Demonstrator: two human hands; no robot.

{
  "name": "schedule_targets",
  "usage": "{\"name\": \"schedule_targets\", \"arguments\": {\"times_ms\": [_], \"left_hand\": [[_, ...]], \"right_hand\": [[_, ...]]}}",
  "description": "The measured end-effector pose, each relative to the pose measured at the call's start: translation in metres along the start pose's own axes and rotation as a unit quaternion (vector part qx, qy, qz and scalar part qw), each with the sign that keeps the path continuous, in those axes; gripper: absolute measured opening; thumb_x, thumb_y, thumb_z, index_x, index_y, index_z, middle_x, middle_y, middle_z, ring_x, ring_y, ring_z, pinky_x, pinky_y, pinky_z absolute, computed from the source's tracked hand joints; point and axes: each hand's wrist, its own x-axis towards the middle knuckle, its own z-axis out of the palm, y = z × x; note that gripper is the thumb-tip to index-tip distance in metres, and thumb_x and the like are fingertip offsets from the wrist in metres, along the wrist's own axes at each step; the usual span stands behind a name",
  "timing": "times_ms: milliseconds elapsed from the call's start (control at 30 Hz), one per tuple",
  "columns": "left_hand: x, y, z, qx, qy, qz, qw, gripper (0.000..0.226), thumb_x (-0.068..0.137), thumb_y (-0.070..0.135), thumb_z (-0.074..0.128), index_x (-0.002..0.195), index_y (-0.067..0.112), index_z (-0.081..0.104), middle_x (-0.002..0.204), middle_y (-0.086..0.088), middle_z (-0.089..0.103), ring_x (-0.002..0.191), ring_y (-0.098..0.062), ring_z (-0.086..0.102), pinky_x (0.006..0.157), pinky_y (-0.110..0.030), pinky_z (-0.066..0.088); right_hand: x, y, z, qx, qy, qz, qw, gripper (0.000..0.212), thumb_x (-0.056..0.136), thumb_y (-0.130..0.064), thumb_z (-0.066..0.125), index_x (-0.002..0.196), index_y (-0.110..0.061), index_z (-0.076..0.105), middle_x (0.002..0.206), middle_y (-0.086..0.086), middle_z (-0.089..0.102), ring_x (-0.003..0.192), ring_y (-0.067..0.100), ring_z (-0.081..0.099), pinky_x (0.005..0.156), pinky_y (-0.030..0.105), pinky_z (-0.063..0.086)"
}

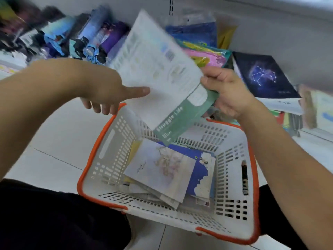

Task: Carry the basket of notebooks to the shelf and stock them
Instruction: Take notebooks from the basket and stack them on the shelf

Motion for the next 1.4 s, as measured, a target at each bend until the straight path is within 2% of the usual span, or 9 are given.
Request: {"name": "schedule_targets", "arguments": {"times_ms": [133,233,333,433,533,667,967,1133,1400], "left_hand": [[-0.010,0.000,0.006,-0.254,-0.043,0.056,0.965,0.084,0.060,0.094,0.041,0.100,0.023,0.065,0.097,-0.005,0.073,0.086,-0.025,0.070,0.071,-0.035,0.057],[-0.010,0.011,0.008,-0.507,0.029,0.109,0.854,0.020,0.091,0.029,0.065,0.110,0.023,0.063,0.099,0.002,0.076,0.080,-0.017,0.073,0.060,-0.033,0.061],[-0.009,0.010,0.005,-0.432,0.126,0.074,0.890,0.030,0.094,0.012,0.061,0.114,0.028,0.046,0.090,0.004,0.066,0.072,-0.018,0.067,0.060,-0.034,0.058],[-0.004,-0.002,0.004,-0.308,0.153,0.001,0.939,0.011,0.096,0.014,0.056,0.088,0.013,0.049,0.085,-0.007,0.062,0.068,-0.022,0.062,0.058,-0.030,0.052],[0.003,-0.014,0.002,-0.230,0.185,-0.016,0.955,0.022,0.097,0.016,0.051,0.077,0.013,0.044,0.082,-0.013,0.061,0.064,-0.026,0.058,0.055,-0.029,0.049],[0.010,-0.023,0.004,-0.167,0.213,0.005,0.963,0.014,0.096,0.014,0.048,0.083,0.008,0.048,0.087,-0.014,0.058,0.065,-0.026,0.054,0.051,-0.026,0.041],[0.023,-0.053,-0.006,-0.092,0.258,0.008,0.962,0.008,0.092,0.008,0.046,0.099,0.006,0.048,0.097,-0.014,0.047,0.084,-0.032,0.046,0.069,-0.034,0.037],[0.027,-0.081,-0.017,-0.173,0.275,-0.017,0.946,0.009,0.090,0.008,0.049,0.098,0.006,0.052,0.098,-0.015,0.057,0.082,-0.032,0.053,0.068,-0.037,0.043],[-0.027,-0.049,-0.043,-0.660,0.054,0.204,0.721,0.034,0.088,0.006,0.065,0.121,0.013,0.065,0.112,-0.010,0.073,0.103,-0.033,0.069,0.093,-0.049,0.052]], "right_hand": [[0.006,0.007,0.017,0.203,0.003,-0.023,0.979,0.036,0.096,0.001,0.043,0.105,-0.011,0.076,0.105,0.008,0.075,0.095,0.021,0.072,0.088,0.033,0.058],[0.010,0.039,0.027,0.164,0.012,0.047,0.985,0.028,0.101,-0.006,0.045,0.113,-0.013,0.069,0.111,0.011,0.072,0.092,0.025,0.071,0.079,0.040,0.061],[0.003,0.097,0.030,-0.120,-0.019,0.199,0.972,0.017,0.101,-0.021,0.055,0.115,-0.014,0.062,0.109,0.011,0.067,0.098,0.035,0.066,0.082,0.046,0.057],[-0.018,0.175,0.020,-0.500,-0.095,0.291,0.810,0.086,0.080,-0.048,0.077,0.148,-0.013,0.036,0.149,0.008,0.045,0.134,0.030,0.045,0.103,0.039,0.041],[-0.044,0.229,0.008,-0.581,-0.085,0.298,0.753,0.136,0.056,-0.065,0.086,0.156,-0.015,0.009,0.161,0.006,0.020,0.145,0.030,0.027,0.115,0.046,0.033],[-0.053,0.255,-0.004,-0.675,-0.057,0.292,0.675,0.115,0.058,-0.062,0.085,0.145,-0.010,0.029,0.144,0.010,0.037,0.133,0.032,0.037,0.107,0.047,0.040],[-0.012,0.148,-0.020,-0.454,-0.143,0.198,0.857,0.025,0.091,-0.029,0.066,0.111,-0.014,0.069,0.119,-0.002,0.068,0.110,0.018,0.063,0.088,0.030,0.045],[-0.017,0.021,-0.027,-0.184,-0.025,0.148,0.971,0.040,0.064,-0.036,0.089,0.097,-0.017,0.078,0.092,0.006,0.077,0.074,0.021,0.072,0.063,0.029,0.060],[0.008,-0.098,0.063,-0.049,-0.036,0.088,0.994,0.035,0.093,-0.016,0.052,0.126,-0.015,0.062,0.117,0.007,0.073,0.098,0.024,0.072,0.074,0.035,0.062]]}}
